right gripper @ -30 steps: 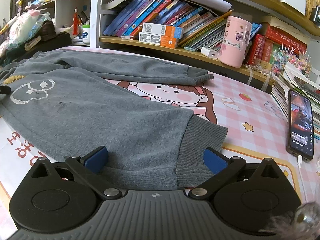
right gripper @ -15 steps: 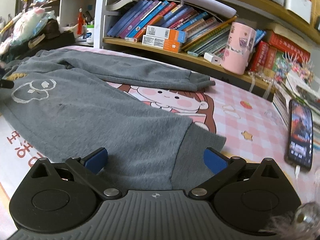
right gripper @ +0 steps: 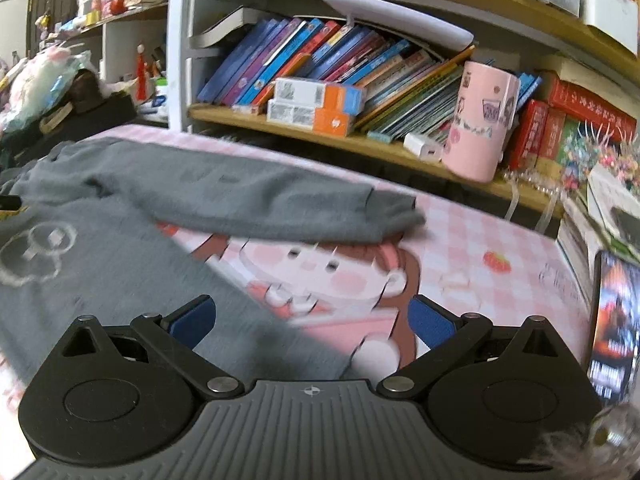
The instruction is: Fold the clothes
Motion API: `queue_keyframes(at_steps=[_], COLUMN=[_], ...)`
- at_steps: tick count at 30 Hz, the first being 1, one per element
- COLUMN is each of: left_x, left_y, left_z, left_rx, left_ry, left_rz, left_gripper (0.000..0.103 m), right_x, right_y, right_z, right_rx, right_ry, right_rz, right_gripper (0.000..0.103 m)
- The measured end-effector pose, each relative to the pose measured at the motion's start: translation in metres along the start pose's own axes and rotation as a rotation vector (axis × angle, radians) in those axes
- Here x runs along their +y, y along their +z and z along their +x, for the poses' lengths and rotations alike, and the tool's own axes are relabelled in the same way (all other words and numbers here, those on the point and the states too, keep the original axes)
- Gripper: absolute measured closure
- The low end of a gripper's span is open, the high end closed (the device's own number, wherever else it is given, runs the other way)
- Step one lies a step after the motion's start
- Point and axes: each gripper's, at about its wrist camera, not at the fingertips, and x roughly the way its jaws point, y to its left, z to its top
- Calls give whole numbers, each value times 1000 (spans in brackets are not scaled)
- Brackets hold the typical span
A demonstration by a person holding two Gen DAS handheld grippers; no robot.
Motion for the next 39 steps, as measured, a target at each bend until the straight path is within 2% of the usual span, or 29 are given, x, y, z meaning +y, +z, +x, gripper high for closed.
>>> queue_keyframes(at_steps=[8,12,17,22,29,34,39], left_x=[26,27,28,34,46,47,44], left_y=[27,40,55,72,90,93,92], left_z=[34,50,70,96,135,153,167], left_rx=[24,23,20,7,26,30,26], left_ry=[-22,-8,-37,-75,-76,-94,-132], left_rz=[-45,-12,18,-18,-54,-36,-30], left_gripper=[0,0,0,0,0,0,0], right_x=[-12,-16,-26,-42,-69,-78,-79], right_y=[41,58,77,93,106,109,112], right_z=[48,70,94,127,166,185,201], right_rx=[45,52,55,83,118,133,137], right_ry=[14,13,32,57,46,44,67], right_rz=[-70,-99,-86,-29,46,40,15], right_gripper=[0,0,0,0,3,5,11])
